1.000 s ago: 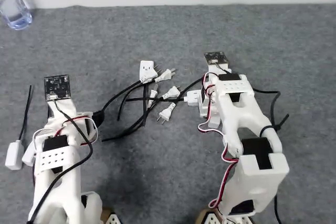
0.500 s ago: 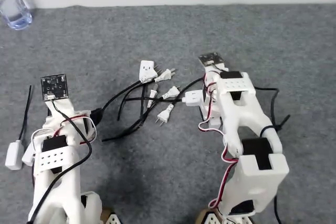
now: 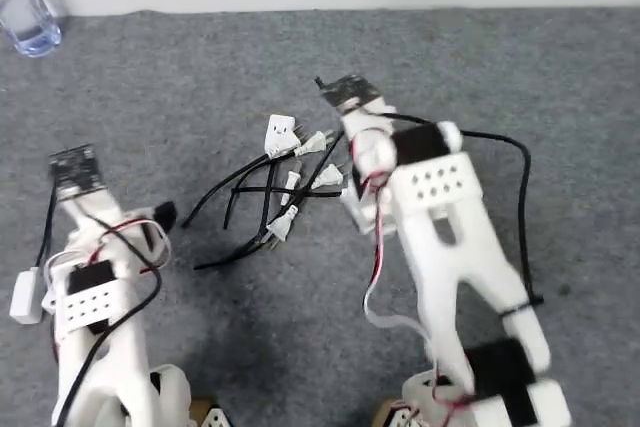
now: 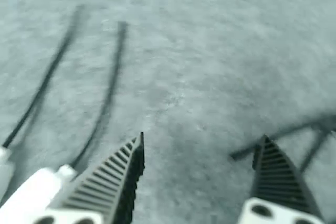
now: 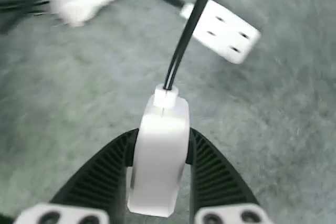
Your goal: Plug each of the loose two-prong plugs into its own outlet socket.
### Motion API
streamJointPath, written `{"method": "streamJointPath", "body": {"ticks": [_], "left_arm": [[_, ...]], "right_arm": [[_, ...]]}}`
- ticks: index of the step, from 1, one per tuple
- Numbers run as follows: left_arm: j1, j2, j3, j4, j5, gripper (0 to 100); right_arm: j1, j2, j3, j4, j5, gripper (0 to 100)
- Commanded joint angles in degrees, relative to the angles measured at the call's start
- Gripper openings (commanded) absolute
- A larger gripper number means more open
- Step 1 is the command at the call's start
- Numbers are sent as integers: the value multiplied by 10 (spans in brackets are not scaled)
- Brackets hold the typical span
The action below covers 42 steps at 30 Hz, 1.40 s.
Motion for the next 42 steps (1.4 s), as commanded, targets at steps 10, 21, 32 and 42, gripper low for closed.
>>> {"method": "streamJointPath", "body": {"ticks": [10,21,32,42], "left_arm": [[-170,-12,-52,75,-26,316],[-346,-10,-52,81,-212,316],[-434,-8,-12,26,-227,316],[-500,-8,96,-100,-228,316]], "right_arm": [[-239,-127,-32,60,179,9],[-279,106,-52,-123,227,9],[-298,372,-331,-129,224,12],[-391,472,-594,-44,228,127]]}}
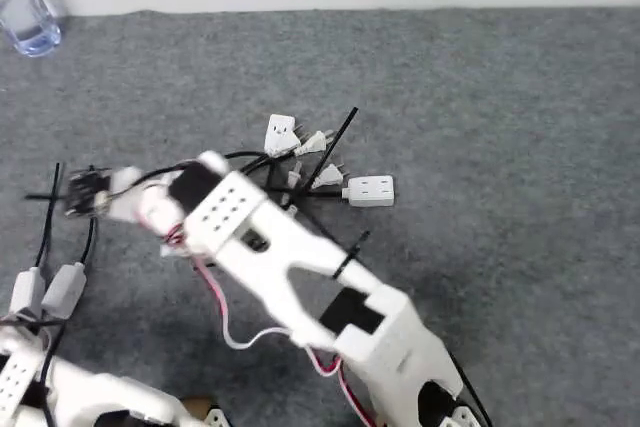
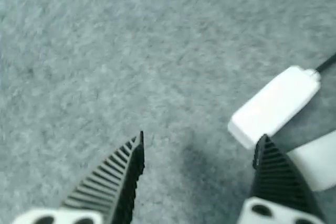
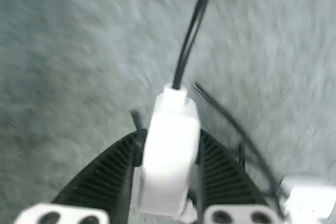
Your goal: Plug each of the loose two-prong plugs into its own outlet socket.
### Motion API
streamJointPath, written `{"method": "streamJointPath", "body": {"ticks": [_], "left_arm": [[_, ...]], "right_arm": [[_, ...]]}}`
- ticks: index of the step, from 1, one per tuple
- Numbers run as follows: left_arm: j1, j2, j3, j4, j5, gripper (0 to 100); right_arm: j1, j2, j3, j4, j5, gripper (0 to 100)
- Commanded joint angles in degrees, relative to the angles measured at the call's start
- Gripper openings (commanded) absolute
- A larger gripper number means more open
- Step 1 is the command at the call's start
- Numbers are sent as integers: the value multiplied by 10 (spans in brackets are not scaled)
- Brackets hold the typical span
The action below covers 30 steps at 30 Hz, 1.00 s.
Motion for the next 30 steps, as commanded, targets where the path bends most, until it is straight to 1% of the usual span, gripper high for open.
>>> {"method": "streamJointPath", "body": {"ticks": [1,3,5,7,9,10,11,17,20,24,27,28,30], "left_arm": [[-22,-8,48,-68,-4,316],[-33,-9,87,-108,-4,316],[-41,-11,116,-153,-4,316],[-48,-11,130,-181,-4,316],[-49,-11,130,-183,-4,316],[-49,-11,130,-183,-4,316],[-48,-11,130,-183,-4,316],[-27,-10,131,-181,-4,316],[-25,-11,131,-181,-4,316],[0,-11,131,-181,-4,316],[33,-12,118,-179,-1,316],[47,-12,110,-170,0,316],[79,-12,78,-119,0,316]], "right_arm": [[-48,17,-123,35,4,129],[-73,43,-158,37,4,139],[-93,70,-189,37,3,196],[-105,95,-211,39,1,328],[-106,112,-224,52,-15,478],[-103,118,-232,64,-21,525],[-95,119,-242,81,-21,541],[-33,101,-349,212,-10,470],[18,63,-360,213,-43,462],[76,-28,-316,212,-47,462],[108,-125,-244,212,-49,462],[116,-163,-209,212,-49,462],[132,-235,-129,212,-48,461]]}}
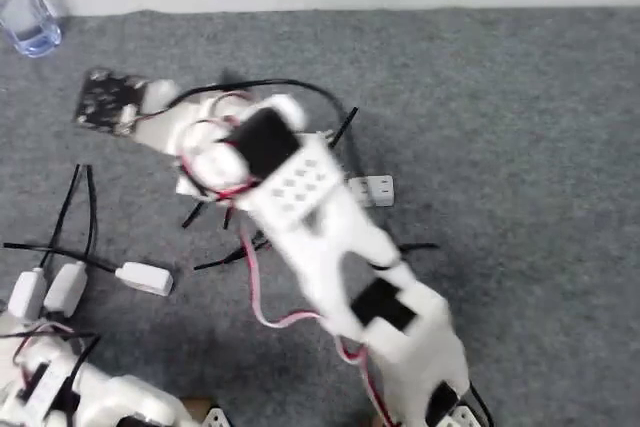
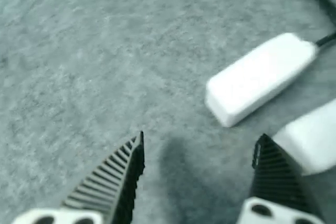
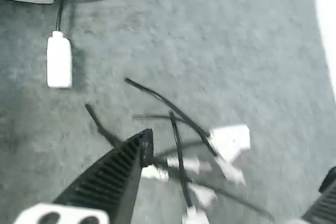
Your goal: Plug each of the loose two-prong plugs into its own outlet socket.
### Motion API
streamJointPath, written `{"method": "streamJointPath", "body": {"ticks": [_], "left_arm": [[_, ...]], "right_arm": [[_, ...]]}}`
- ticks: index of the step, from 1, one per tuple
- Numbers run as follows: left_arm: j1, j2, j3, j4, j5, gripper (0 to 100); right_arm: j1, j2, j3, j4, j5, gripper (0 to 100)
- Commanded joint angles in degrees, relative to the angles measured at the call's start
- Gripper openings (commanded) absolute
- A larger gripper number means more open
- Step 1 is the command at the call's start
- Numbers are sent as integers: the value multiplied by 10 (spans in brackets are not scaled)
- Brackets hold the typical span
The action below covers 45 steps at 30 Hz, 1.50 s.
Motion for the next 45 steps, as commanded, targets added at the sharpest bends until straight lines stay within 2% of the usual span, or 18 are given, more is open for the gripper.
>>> {"method": "streamJointPath", "body": {"ticks": [1,5,8,10,12,15,19,23,27,31,35,40,45], "left_arm": [[58,-12,-73,87,1,316],[135,-12,-209,315,47,316],[200,-12,-311,476,94,316],[242,-12,-354,549,120,316],[287,-12,-365,576,145,316],[345,-11,-340,569,165,316],[371,-11,-266,482,178,316],[370,-12,-210,396,174,316],[369,-12,-204,389,173,316],[369,-12,-203,389,173,316],[364,-12,-203,389,172,316],[321,-12,-206,382,172,316],[314,-11,-203,367,172,316]], "right_arm": [[40,-162,123,27,-4,461],[116,-287,283,25,-4,461],[206,-354,368,23,21,461],[274,-381,409,19,46,461],[342,-390,445,-1,48,461],[417,-384,512,-55,49,461],[447,-346,591,-136,61,461],[431,-286,608,-174,144,461],[393,-217,607,-186,223,461],[346,-165,607,-208,248,461],[320,-138,601,-214,323,460],[320,-88,570,-214,376,460],[345,6,512,-212,396,460]]}}
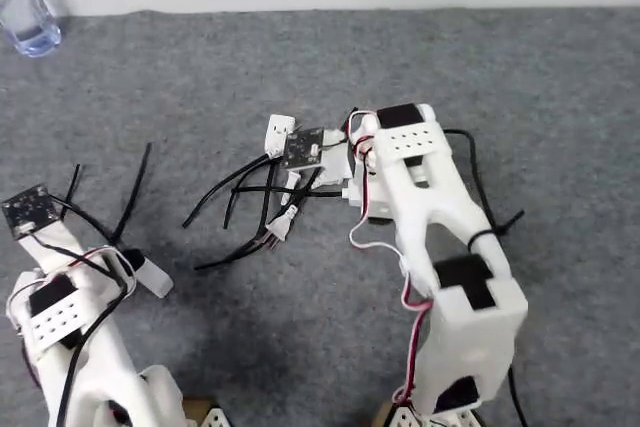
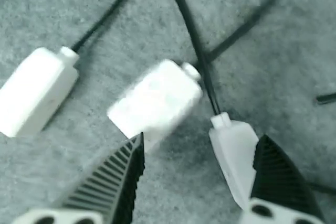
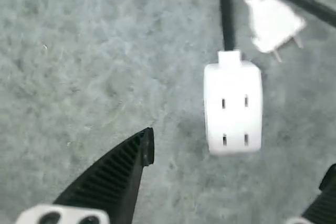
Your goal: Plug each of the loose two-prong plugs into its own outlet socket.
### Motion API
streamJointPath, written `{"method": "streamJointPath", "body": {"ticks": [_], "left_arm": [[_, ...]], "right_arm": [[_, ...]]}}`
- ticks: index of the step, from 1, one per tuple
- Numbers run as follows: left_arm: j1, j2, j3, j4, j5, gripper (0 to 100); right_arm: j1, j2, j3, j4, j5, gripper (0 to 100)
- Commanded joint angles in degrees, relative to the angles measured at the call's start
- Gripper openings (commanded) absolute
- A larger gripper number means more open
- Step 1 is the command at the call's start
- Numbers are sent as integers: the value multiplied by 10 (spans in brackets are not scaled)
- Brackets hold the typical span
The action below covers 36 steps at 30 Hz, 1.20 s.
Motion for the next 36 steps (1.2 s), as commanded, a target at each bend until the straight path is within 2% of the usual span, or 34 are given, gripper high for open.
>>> {"method": "streamJointPath", "body": {"ticks": [1,10,12,17,20,22,28,32,36], "left_arm": [[-2,-10,-2,-14,4,316],[-4,-9,-2,-16,4,316],[-4,-10,-2,-16,4,316],[-4,-11,-2,-16,4,316],[-4,-11,-2,-16,4,316],[-4,-11,-2,-16,4,316],[-4,-8,-2,-15,4,316],[-4,-11,6,-16,4,316],[-5,-11,7,-16,4,316]], "right_arm": [[23,44,-81,-5,17,460],[29,182,-226,31,18,443],[32,204,-247,46,18,359],[50,233,-284,73,17,7],[65,233,-287,90,17,49],[74,225,-291,106,17,4],[82,158,-316,204,18,9],[70,116,-316,228,15,9],[55,36,-316,229,-34,8]]}}
